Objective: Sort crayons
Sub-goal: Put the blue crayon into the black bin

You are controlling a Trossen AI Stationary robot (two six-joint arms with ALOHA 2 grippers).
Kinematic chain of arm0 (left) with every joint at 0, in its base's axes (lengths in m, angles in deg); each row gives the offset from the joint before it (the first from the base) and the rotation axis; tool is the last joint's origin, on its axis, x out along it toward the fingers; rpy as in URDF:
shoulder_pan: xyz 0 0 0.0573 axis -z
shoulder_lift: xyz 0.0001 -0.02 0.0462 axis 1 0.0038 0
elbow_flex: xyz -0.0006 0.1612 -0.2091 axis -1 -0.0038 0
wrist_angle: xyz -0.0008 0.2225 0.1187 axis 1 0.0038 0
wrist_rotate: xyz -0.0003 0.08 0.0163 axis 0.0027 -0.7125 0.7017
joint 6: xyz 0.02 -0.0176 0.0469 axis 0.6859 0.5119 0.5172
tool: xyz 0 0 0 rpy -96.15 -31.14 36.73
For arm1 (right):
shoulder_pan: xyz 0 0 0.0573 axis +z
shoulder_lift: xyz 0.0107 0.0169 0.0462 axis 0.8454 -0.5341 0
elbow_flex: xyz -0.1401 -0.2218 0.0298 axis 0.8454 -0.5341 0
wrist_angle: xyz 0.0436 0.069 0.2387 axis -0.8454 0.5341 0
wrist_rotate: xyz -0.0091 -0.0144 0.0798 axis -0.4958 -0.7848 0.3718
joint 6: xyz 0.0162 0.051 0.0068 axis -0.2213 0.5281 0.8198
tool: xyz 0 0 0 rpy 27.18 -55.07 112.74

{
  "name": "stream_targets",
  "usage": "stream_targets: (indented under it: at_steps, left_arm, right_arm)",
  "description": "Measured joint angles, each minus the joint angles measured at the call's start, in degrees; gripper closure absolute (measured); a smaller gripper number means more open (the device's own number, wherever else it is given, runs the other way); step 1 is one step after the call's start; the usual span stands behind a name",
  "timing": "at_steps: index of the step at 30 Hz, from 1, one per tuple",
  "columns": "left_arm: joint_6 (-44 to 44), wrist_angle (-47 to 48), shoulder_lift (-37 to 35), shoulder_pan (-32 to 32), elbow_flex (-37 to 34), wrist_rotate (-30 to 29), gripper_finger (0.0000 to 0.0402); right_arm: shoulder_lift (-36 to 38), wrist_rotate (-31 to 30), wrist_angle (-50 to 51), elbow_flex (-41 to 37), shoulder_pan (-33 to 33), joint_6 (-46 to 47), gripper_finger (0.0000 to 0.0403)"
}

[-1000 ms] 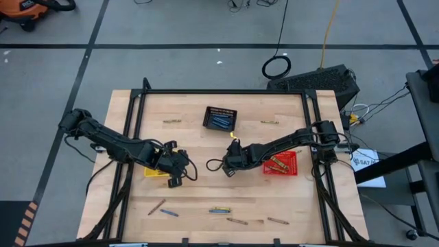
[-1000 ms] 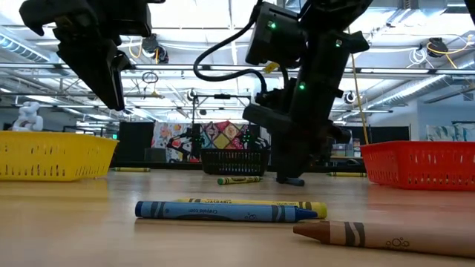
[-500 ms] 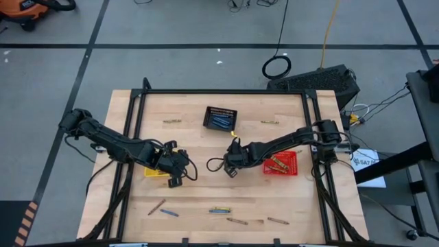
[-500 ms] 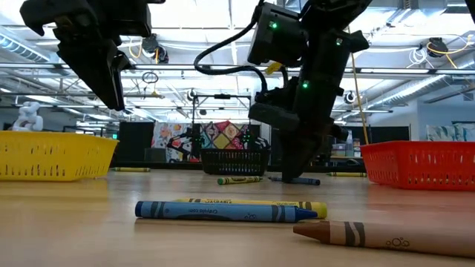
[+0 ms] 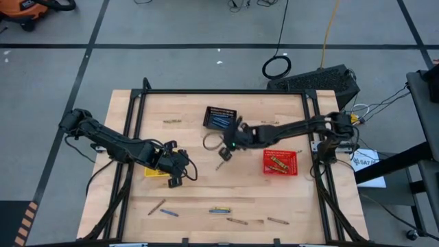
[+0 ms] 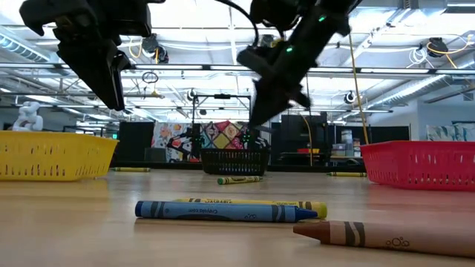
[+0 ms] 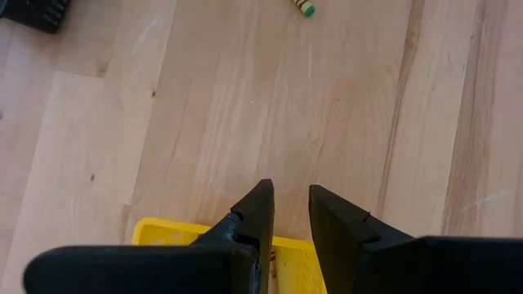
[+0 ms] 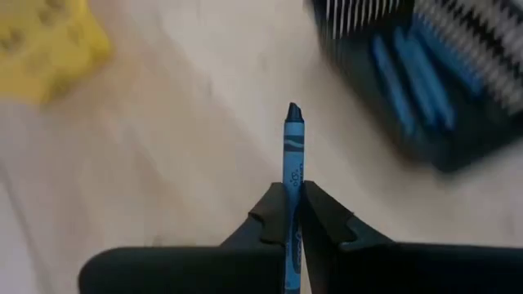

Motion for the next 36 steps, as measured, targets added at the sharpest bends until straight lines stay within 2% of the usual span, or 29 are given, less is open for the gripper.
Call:
stream_targets:
  at_steps: [5, 9, 17, 24, 31, 36]
  left_arm:
    - [0.7, 0.0, 0.0, -0.2, 0.0, 0.0, 0.032]
    - [2.8, 0.0, 0.0, -1.5, 0.0, -0.6, 0.032]
    - [4.3, -0.8, 0.0, -6.6, 0.0, -4.4, 0.032]
    - [3.0, -7.0, 0.0, -8.3, 0.0, -2.6, 0.032]
    - [6.8, -8.7, 0.0, -8.5, 0.0, -2.5, 0.032]
    - [14.4, -8.7, 0.0, -10.1, 0.0, -2.9, 0.032]
  right_arm:
    - [0.0, 3.0, -7.2, 0.1, -5.5, -7.8, 0.0402]
    - [-0.1, 5.3, -8.4, 0.1, -9.4, -11.6, 0.0403]
    - [-0.5, 14.6, -8.3, 0.1, -15.8, -20.4, 0.0403]
    - [-0.6, 16.1, -7.0, 0.1, -17.9, -27.5, 0.0403]
    - [-0.9, 16.5, -7.7, 0.1, -18.3, -31.7, 0.0403]
    - [-3.6, 16.4, -9.5, 0.1, -18.3, -32.6, 0.0392]
